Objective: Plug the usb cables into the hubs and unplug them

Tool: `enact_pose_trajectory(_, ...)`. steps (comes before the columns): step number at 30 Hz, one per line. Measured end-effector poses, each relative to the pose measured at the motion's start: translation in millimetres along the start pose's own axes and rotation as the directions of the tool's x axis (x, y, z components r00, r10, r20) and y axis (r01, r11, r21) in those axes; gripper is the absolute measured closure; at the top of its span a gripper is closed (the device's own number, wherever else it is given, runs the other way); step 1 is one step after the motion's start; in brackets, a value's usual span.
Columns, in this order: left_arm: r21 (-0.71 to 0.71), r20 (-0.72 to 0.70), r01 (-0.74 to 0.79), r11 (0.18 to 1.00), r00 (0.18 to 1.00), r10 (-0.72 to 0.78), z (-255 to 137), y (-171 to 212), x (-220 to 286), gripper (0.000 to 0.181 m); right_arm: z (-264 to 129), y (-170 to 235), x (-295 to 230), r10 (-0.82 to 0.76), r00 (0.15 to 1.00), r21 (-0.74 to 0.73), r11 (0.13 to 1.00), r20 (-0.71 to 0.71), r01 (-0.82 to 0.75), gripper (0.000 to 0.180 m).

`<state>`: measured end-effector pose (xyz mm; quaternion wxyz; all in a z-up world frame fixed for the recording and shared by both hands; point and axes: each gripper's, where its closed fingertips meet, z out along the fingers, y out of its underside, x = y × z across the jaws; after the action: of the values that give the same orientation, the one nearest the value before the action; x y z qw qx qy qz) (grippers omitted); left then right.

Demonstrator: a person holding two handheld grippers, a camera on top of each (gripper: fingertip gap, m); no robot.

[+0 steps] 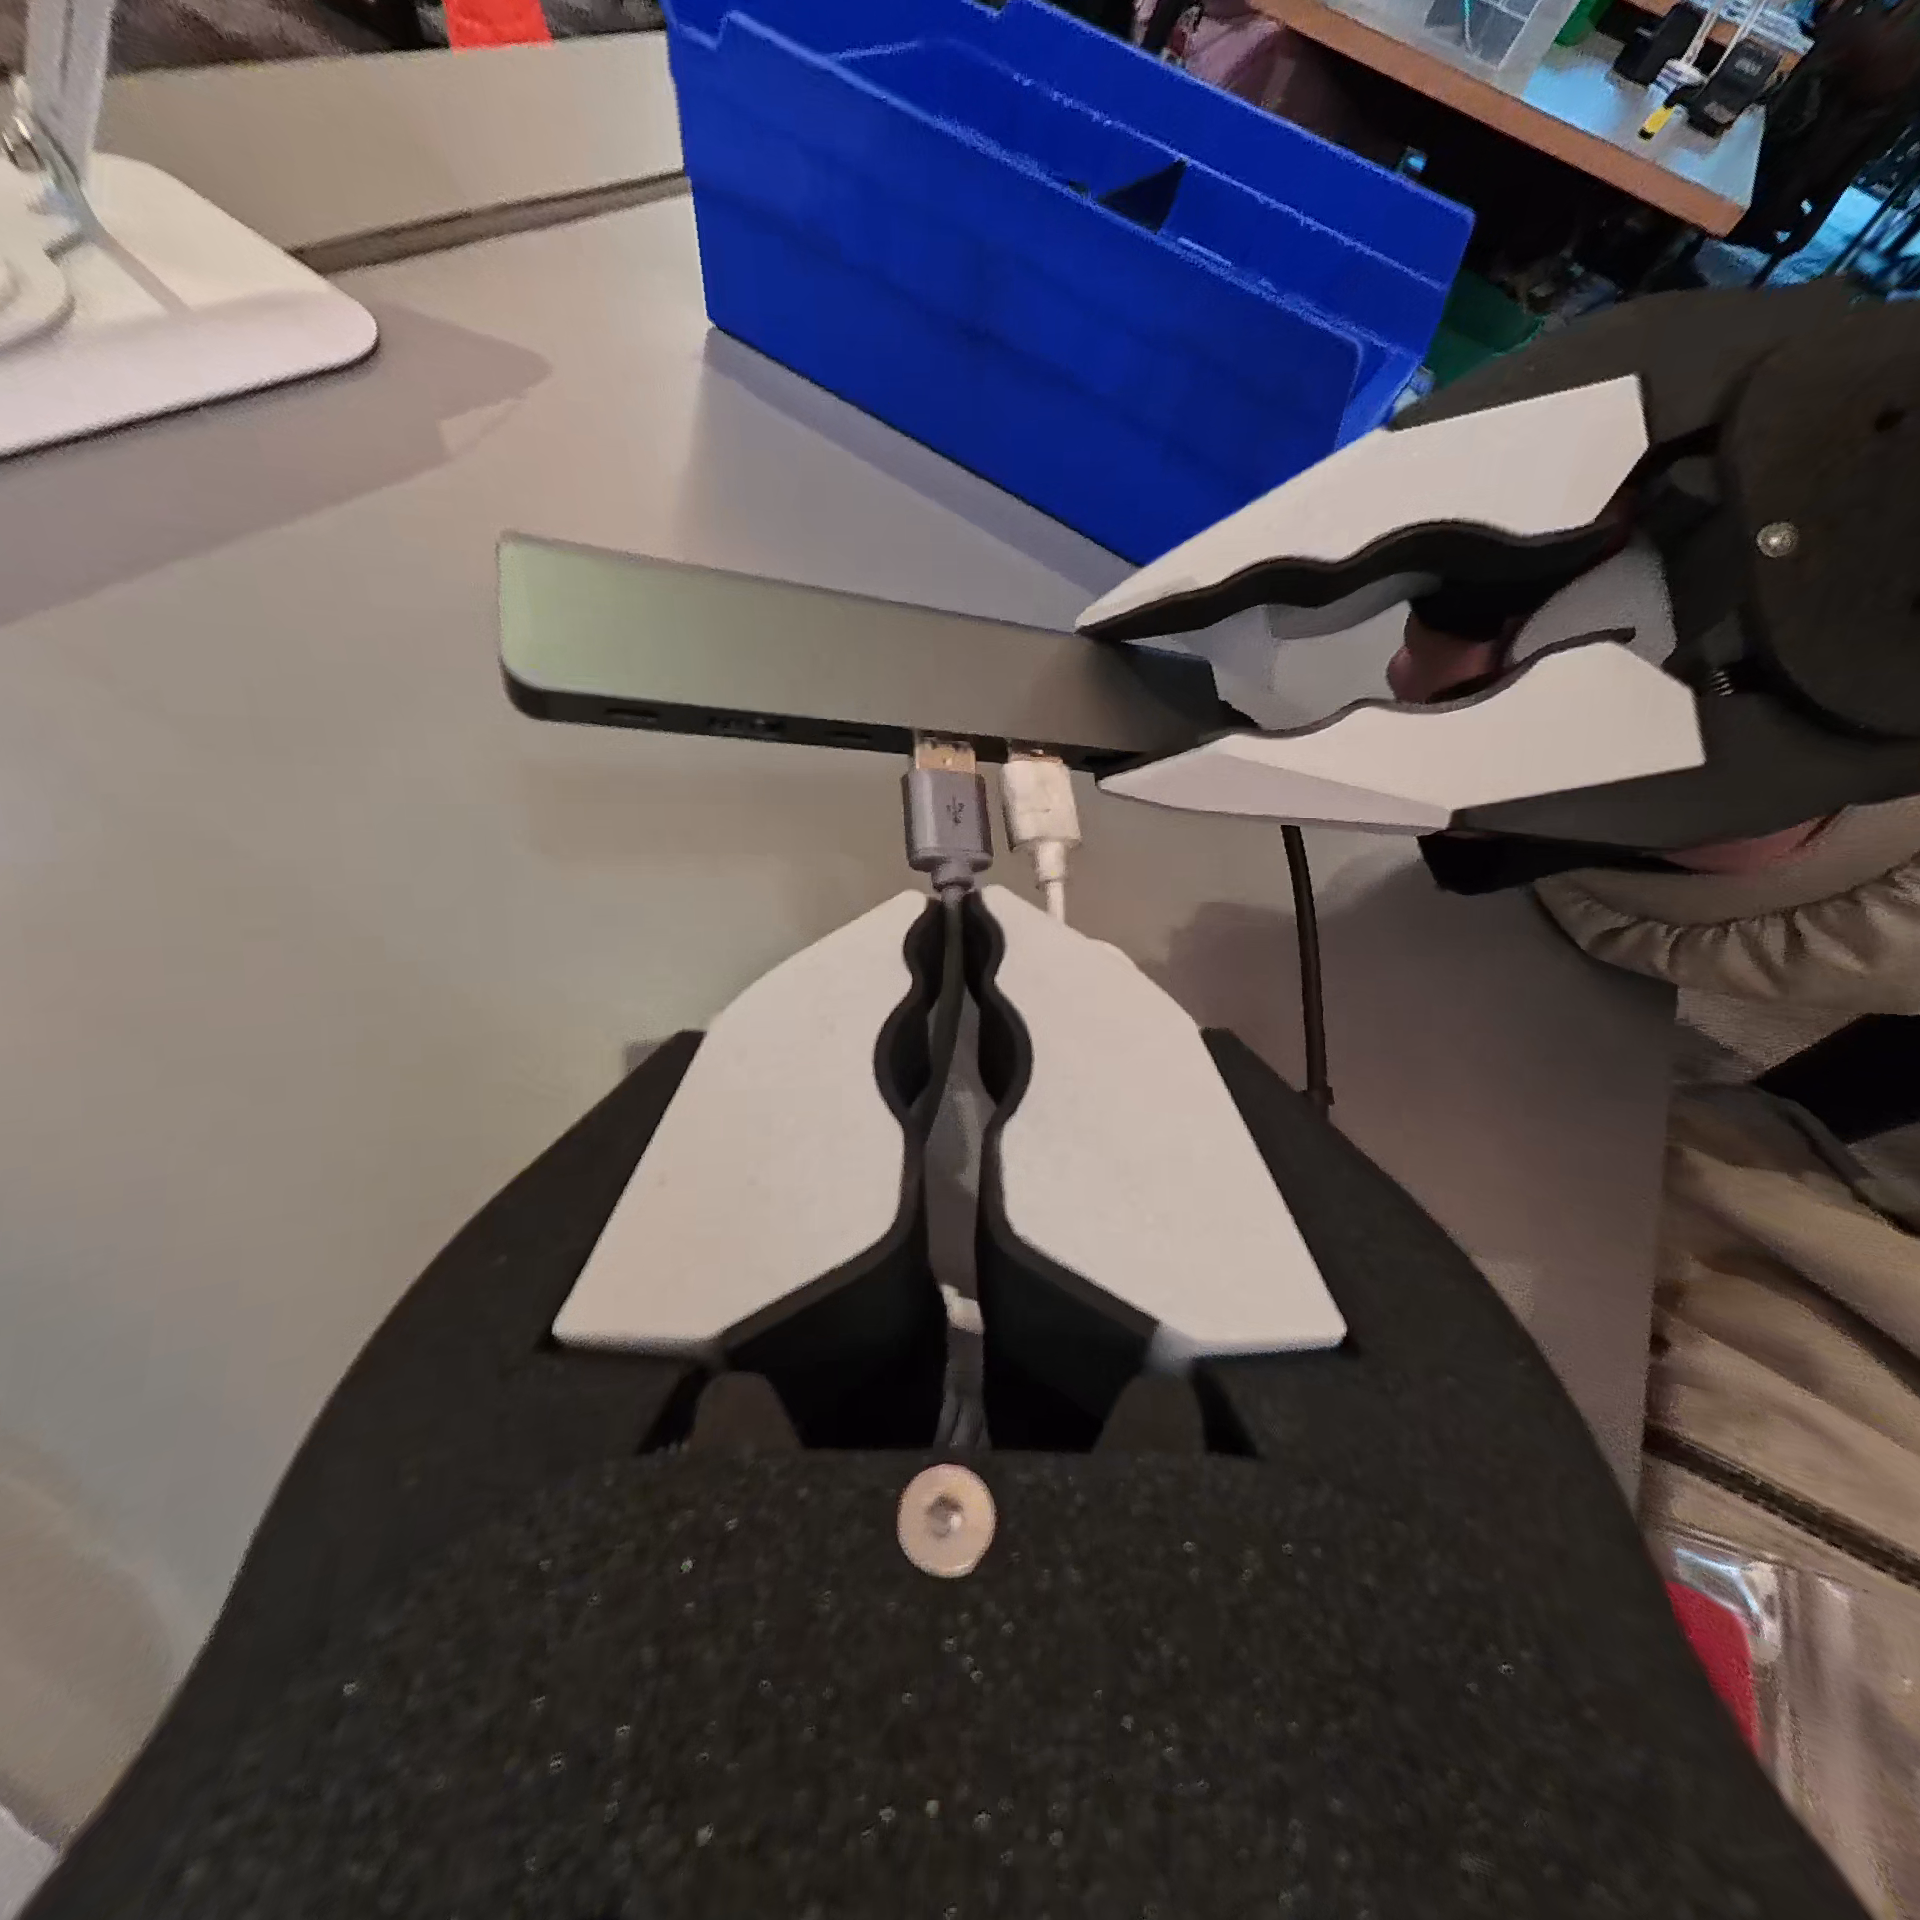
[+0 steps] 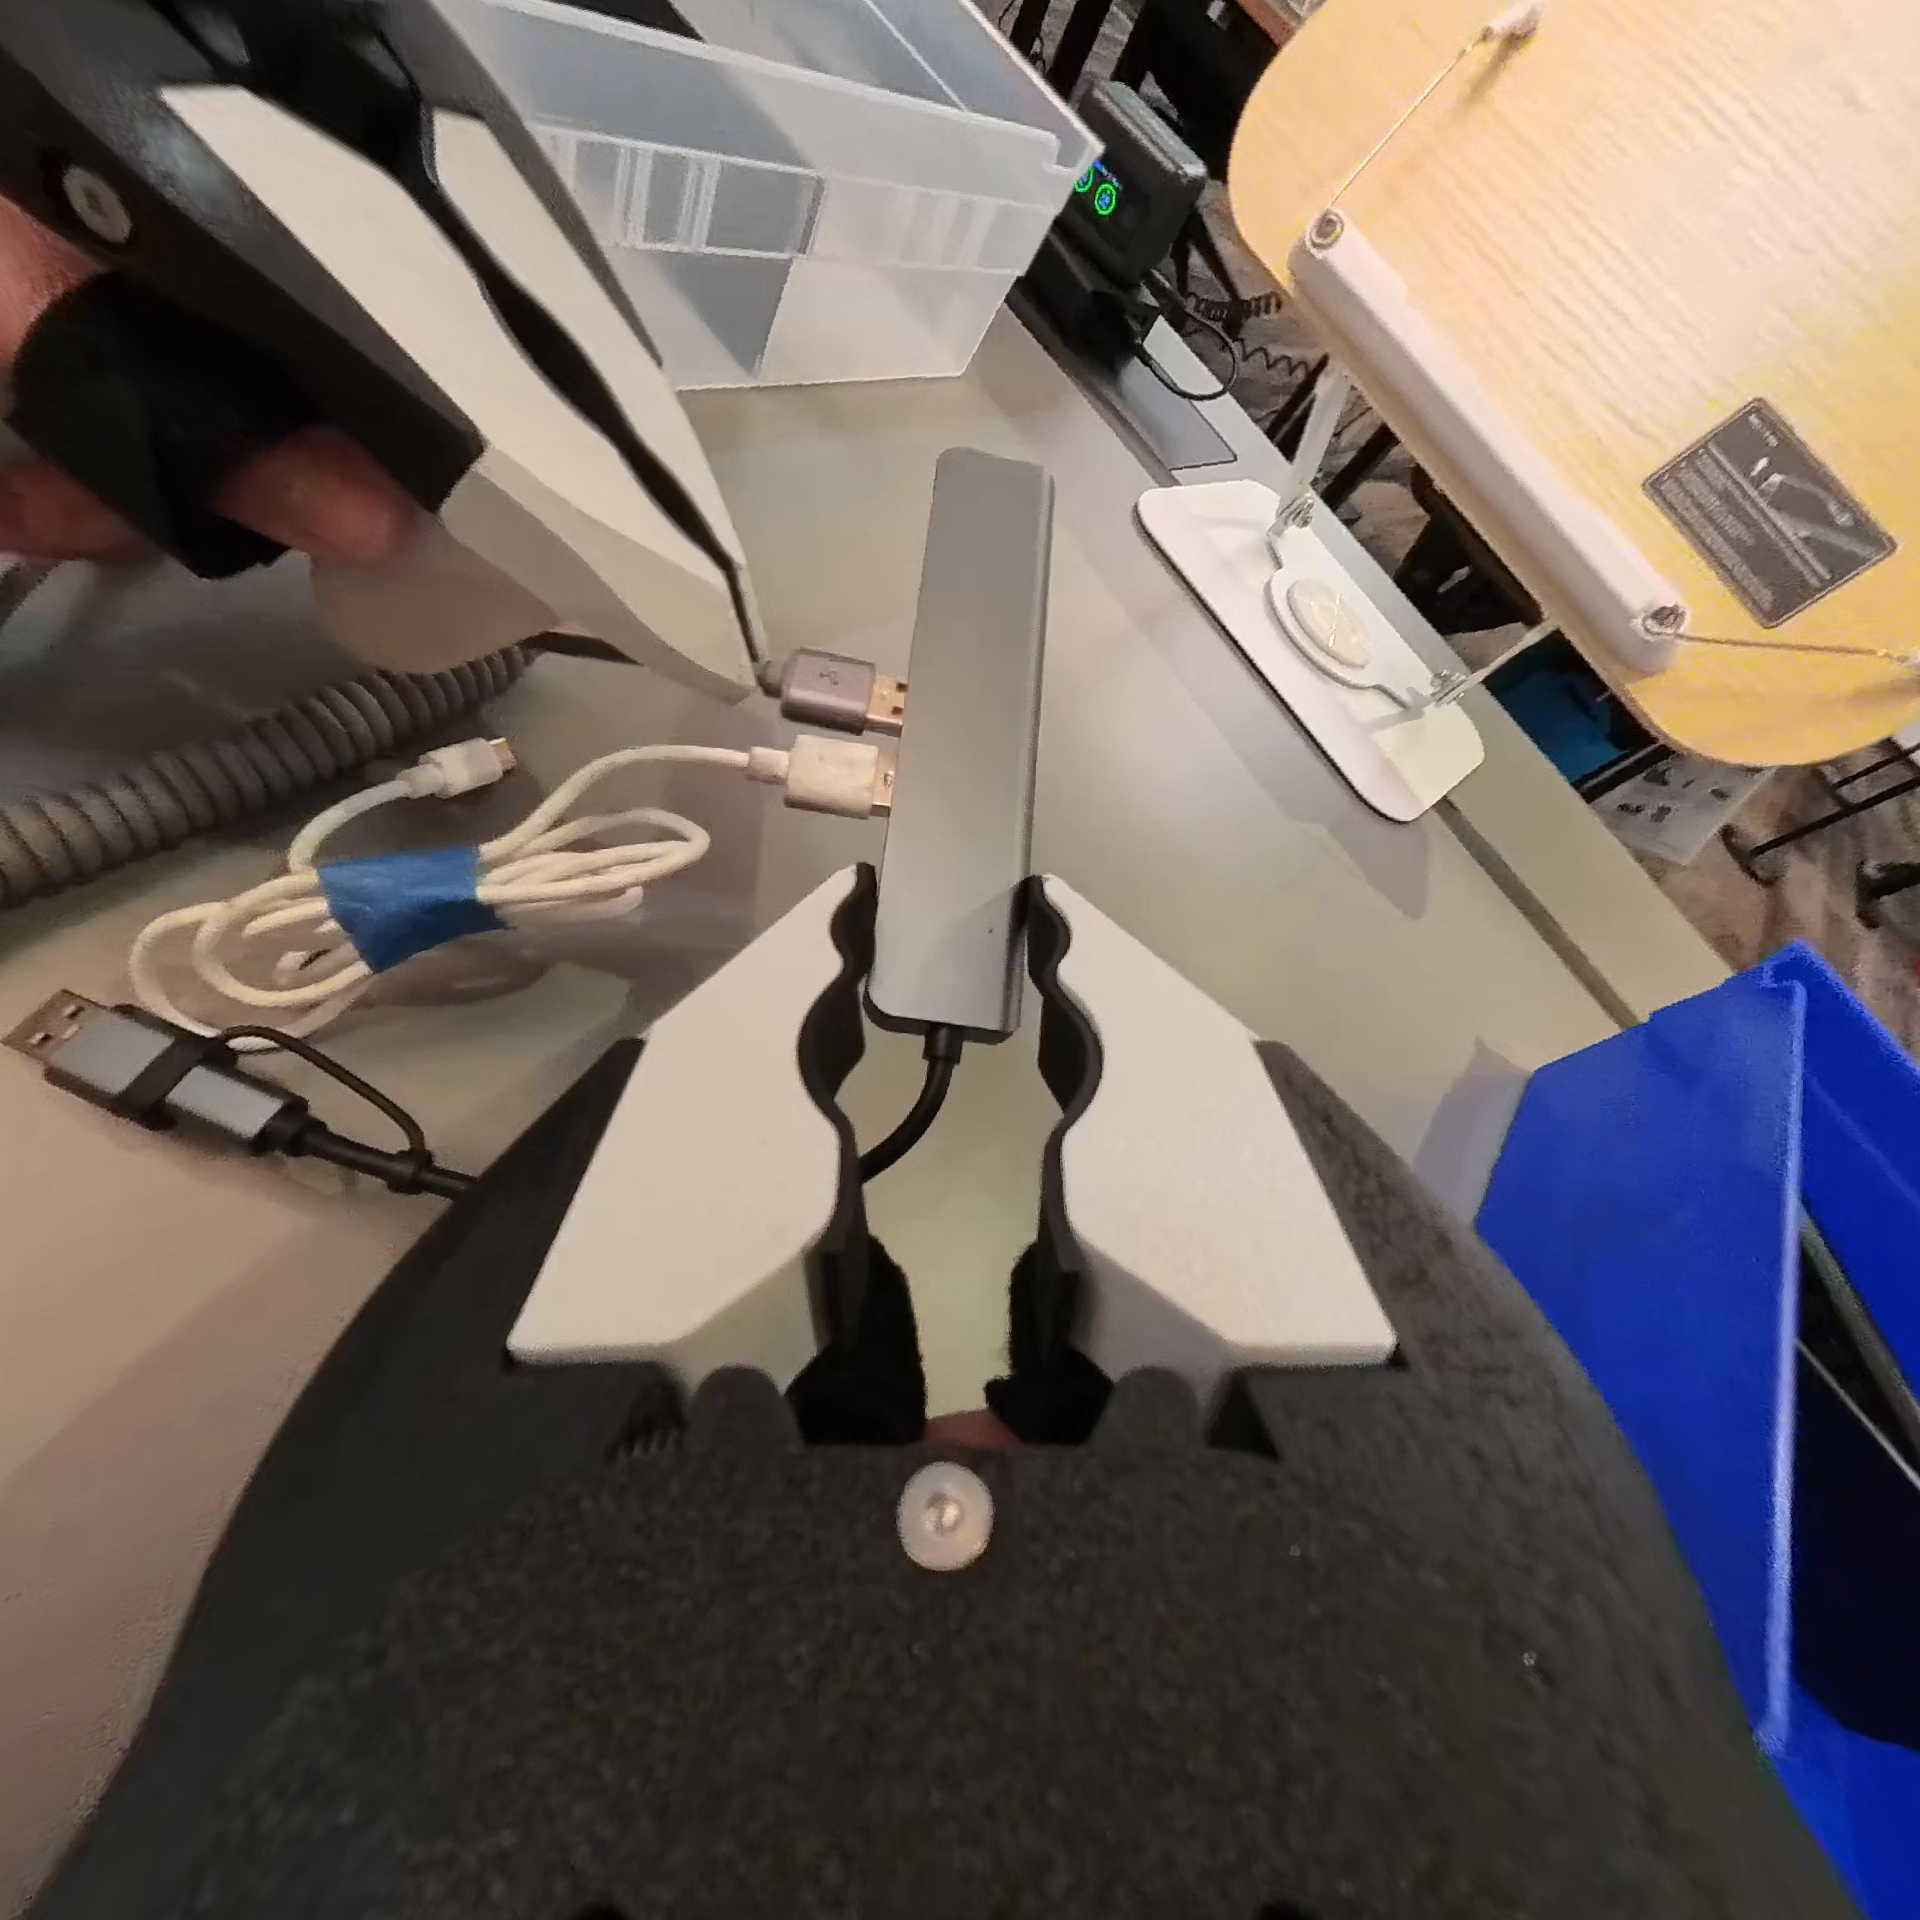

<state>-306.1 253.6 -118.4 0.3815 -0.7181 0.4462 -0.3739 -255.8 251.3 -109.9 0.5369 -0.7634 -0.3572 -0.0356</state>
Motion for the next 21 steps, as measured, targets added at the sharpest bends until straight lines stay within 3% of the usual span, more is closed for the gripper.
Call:
enact_pose_trajectory(8,0.027,0.024,-0.074,0.997,0.997,0.073,-1,-8,0,0.178,3,-1,0,0.060,0.998,0.003,0.998,0.010,-0.060,0.152)
enact_pose_trajectory(15,0.035,0.084,-0.258,0.965,0.963,0.255,-5,-19,15,0.178,11,5,2,0.348,0.928,-0.039,0.937,0.135,-0.346,0.147)
enact_pose_trajectory(21,-0.026,0.097,-0.344,0.939,0.933,0.345,-1,-12,24,0.178,21,16,-12,0.344,0.916,-0.089,0.939,0.209,-0.332,0.149)
